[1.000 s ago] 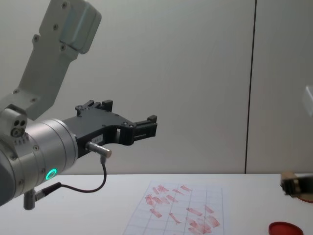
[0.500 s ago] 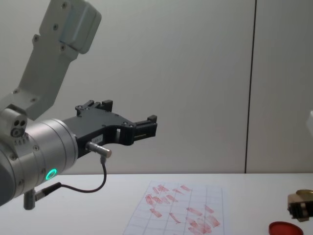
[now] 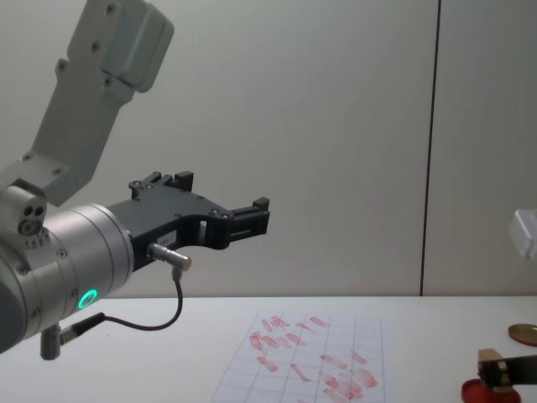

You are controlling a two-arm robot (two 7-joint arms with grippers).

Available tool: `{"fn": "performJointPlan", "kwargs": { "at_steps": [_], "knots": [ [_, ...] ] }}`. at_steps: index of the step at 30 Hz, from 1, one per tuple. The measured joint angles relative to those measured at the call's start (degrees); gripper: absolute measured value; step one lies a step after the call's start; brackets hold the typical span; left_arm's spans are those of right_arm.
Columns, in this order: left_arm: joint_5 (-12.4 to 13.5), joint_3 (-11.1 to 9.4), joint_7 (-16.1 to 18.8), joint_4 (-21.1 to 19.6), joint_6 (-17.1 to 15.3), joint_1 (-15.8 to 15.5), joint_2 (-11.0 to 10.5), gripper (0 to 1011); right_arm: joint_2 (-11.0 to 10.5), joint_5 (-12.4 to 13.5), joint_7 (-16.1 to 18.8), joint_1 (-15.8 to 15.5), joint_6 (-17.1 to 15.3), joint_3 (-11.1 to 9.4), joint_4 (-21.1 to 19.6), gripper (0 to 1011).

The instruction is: Use the one hand to pick up the stamp and affix it onto the A4 paper.

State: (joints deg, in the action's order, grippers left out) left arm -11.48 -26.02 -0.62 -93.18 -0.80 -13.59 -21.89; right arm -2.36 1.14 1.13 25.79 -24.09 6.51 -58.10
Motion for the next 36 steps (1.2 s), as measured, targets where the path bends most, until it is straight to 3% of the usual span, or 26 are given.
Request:
{"fn": "performJointPlan", "kwargs": {
  "at_steps": [6,7,20,28,36],
  "knots": [
    [0.0,0.0,0.0,0.0,0.0,0.0,0.0,993,0.3,0.0,0.0,1.4,0.6,0.1,2.5,298],
    [0.0,0.0,0.0,0.0,0.0,0.0,0.0,993,0.4,0.0,0.0,1.7,0.8,0.1,3.1,363],
    [0.0,0.0,0.0,0.0,0.0,0.0,0.0,993,0.7,-0.2,-0.1,2.6,2.2,0.2,3.9,761],
    [0.0,0.0,0.0,0.0,0.0,0.0,0.0,993,0.5,-0.5,0.2,0.9,3.4,0.3,-0.9,991],
    [0.0,0.0,0.0,0.0,0.0,0.0,0.0,993,-0.2,-0.9,1.0,-2.0,5.4,0.2,-8.0,1001]
  ]
}}
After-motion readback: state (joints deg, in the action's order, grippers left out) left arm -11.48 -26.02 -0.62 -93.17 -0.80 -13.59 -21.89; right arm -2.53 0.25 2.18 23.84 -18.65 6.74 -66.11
